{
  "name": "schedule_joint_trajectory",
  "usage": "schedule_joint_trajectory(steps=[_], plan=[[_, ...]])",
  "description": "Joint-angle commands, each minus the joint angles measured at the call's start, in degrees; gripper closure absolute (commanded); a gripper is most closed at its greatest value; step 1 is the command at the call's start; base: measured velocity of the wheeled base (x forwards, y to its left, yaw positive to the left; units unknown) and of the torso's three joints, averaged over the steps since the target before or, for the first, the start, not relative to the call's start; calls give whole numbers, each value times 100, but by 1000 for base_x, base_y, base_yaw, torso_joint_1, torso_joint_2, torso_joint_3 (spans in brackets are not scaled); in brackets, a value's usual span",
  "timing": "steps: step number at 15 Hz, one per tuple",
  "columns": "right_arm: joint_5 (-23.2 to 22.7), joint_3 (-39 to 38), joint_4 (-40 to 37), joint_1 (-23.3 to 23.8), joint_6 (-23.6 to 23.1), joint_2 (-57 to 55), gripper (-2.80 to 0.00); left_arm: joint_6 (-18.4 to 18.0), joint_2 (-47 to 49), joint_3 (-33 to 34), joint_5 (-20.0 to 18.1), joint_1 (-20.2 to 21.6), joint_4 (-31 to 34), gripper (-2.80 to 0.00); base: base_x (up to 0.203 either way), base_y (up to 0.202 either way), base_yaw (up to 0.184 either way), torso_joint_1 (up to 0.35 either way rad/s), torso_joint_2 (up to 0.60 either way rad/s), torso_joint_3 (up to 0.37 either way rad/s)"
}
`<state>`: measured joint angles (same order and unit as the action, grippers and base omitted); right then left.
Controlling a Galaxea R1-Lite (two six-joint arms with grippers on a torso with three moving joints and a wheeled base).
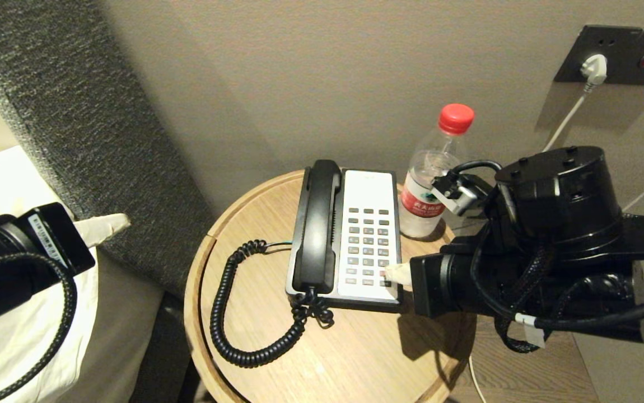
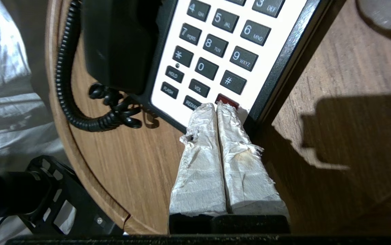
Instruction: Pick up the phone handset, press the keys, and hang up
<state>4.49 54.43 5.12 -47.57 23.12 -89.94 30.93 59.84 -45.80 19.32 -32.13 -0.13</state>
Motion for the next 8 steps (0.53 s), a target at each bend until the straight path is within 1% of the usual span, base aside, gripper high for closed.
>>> schedule_joint_trajectory(steps=[1, 3, 5, 6, 7, 8], plan=[[4, 27, 15, 2, 10, 328, 0, 1, -61, -51, 23, 108, 2, 0, 0, 0, 0, 0, 0, 0], [15, 5, 31, 35, 26, 555, 0, -8, -242, -24, 28, 293, 45, 0, 0, 0, 0, 0, 0, 0], [17, -77, 33, 159, 33, 767, 0, -11, -435, 177, 36, 576, 65, 0, 0, 0, 0, 0, 0, 0], [17, -144, 33, 283, 34, 918, 0, -9, -540, 385, 36, 785, 66, 0, 0, 0, 0, 0, 0, 0], [17, -175, 29, 339, 34, 969, 0, -8, -613, 491, 36, 894, 64, 0, 0, 0, 0, 0, 0, 0], [17, -215, 25, 441, 34, 1102, 0, -8, -710, 667, 37, 1191, 61, 0, 0, 0, 0, 0, 0, 0]])
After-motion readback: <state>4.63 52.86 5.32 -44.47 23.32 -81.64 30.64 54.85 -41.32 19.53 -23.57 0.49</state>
